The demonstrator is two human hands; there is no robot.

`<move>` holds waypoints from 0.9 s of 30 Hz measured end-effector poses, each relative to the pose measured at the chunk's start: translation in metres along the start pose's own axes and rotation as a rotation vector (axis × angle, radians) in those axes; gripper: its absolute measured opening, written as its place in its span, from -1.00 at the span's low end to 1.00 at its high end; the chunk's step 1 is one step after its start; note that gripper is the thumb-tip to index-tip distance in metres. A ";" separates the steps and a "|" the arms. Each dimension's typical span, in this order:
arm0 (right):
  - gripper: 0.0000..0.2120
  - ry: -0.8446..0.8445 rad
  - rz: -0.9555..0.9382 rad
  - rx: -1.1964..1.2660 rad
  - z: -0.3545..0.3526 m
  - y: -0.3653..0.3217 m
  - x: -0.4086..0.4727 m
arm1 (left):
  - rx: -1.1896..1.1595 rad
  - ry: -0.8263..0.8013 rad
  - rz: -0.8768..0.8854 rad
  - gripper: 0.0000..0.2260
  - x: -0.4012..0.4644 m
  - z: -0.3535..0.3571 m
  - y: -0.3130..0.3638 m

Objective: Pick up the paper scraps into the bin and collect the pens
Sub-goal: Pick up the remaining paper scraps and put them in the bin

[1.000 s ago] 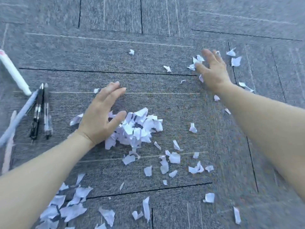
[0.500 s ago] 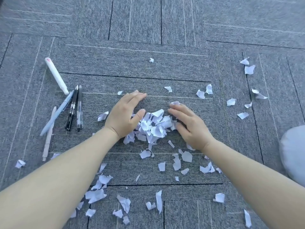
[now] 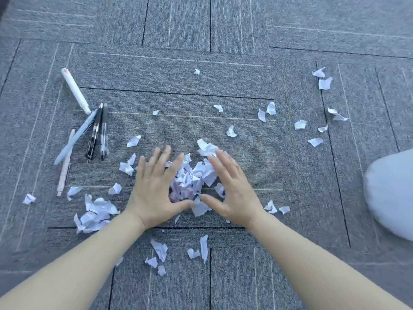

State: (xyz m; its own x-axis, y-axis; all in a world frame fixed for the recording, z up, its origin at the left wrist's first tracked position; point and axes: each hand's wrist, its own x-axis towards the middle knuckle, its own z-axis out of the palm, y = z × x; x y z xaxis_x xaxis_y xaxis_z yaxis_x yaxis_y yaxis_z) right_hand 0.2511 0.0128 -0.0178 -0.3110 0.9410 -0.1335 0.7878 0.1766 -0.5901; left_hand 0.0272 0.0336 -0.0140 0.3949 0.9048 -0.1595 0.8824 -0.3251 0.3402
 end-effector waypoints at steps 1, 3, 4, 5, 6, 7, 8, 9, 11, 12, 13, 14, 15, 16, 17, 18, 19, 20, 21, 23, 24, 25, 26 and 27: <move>-0.20 -0.009 -0.034 -0.034 0.001 -0.003 0.007 | 0.003 -0.025 0.006 -0.08 -0.003 0.003 0.002; -0.20 -0.037 -0.067 -0.126 -0.001 -0.003 0.023 | -0.018 -0.062 0.063 -0.03 -0.005 0.008 0.008; -0.24 -0.071 -0.096 -0.173 -0.002 -0.001 0.031 | -0.016 -0.074 0.095 0.00 -0.005 0.011 0.012; -0.30 -0.104 -0.137 -0.210 -0.004 -0.001 0.037 | -0.019 -0.072 0.109 0.01 -0.004 0.013 0.016; -0.37 -0.127 -0.177 -0.214 -0.005 -0.001 0.040 | -0.029 -0.065 0.105 0.02 -0.003 0.014 0.019; -0.43 -0.137 -0.201 -0.178 -0.006 -0.001 0.038 | -0.038 -0.063 0.093 0.03 -0.003 0.015 0.022; -0.46 -0.137 -0.211 -0.120 -0.007 -0.001 0.032 | -0.037 -0.070 0.092 0.03 -0.004 0.016 0.026; -0.48 -0.132 -0.205 -0.059 -0.006 -0.001 0.022 | -0.027 -0.083 0.106 0.04 -0.007 0.018 0.029; -0.50 -0.110 -0.180 0.010 -0.003 -0.001 -0.006 | -0.011 -0.081 0.162 0.02 -0.017 0.025 0.039; -0.49 -0.096 -0.180 0.007 -0.001 0.000 -0.021 | -0.015 -0.051 0.187 -0.03 -0.024 0.029 0.044; -0.48 -0.079 -0.187 -0.022 0.002 0.001 -0.033 | -0.018 -0.002 0.208 -0.11 -0.029 0.033 0.047; -0.49 -0.052 -0.203 -0.077 0.005 0.001 -0.043 | -0.016 0.048 0.223 -0.22 -0.032 0.037 0.048; -0.51 -0.013 -0.224 -0.147 0.010 0.002 -0.050 | -0.013 0.091 0.234 -0.33 -0.033 0.040 0.049; -0.55 0.038 -0.242 -0.221 0.015 0.002 -0.053 | -0.009 0.119 0.245 -0.43 -0.032 0.040 0.048; -0.60 0.087 -0.246 -0.285 0.019 0.002 -0.053 | -0.003 0.136 0.260 -0.52 -0.030 0.039 0.048; -0.64 0.133 -0.243 -0.329 0.022 0.002 -0.051 | 0.002 0.146 0.282 -0.61 -0.026 0.038 0.046; -0.69 0.165 -0.235 -0.352 0.023 0.000 -0.047 | 0.010 0.157 0.313 -0.69 -0.022 0.035 0.045; -0.72 0.188 -0.233 -0.365 0.023 -0.002 -0.043 | 0.021 0.157 0.343 -0.75 -0.019 0.032 0.044; -0.75 0.189 -0.233 -0.371 0.022 -0.003 -0.039 | 0.041 0.157 0.368 -0.79 -0.016 0.029 0.042; -0.76 0.142 -0.231 -0.392 0.016 -0.006 -0.036 | 0.100 0.163 0.407 -0.82 -0.013 0.023 0.041; -0.76 0.110 -0.215 -0.397 0.012 -0.008 -0.037 | 0.118 0.171 0.424 -0.83 -0.013 0.022 0.040; -0.77 0.075 -0.182 -0.390 0.011 -0.010 -0.040 | 0.127 0.174 0.442 -0.85 -0.013 0.020 0.041; -0.83 0.038 -0.150 -0.385 0.010 -0.013 -0.043 | 0.131 0.146 0.443 -0.87 -0.014 0.018 0.043; -0.91 0.023 -0.127 -0.372 0.008 -0.016 -0.048 | 0.116 0.096 0.430 -0.84 -0.015 0.016 0.046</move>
State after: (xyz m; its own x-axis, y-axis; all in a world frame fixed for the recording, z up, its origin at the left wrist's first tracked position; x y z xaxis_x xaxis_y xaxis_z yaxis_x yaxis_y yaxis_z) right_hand 0.2490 -0.0373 -0.0083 -0.4094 0.9105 -0.0577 0.8841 0.3803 -0.2714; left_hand 0.0662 0.0002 -0.0109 0.7110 0.7005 0.0616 0.6686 -0.7005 0.2497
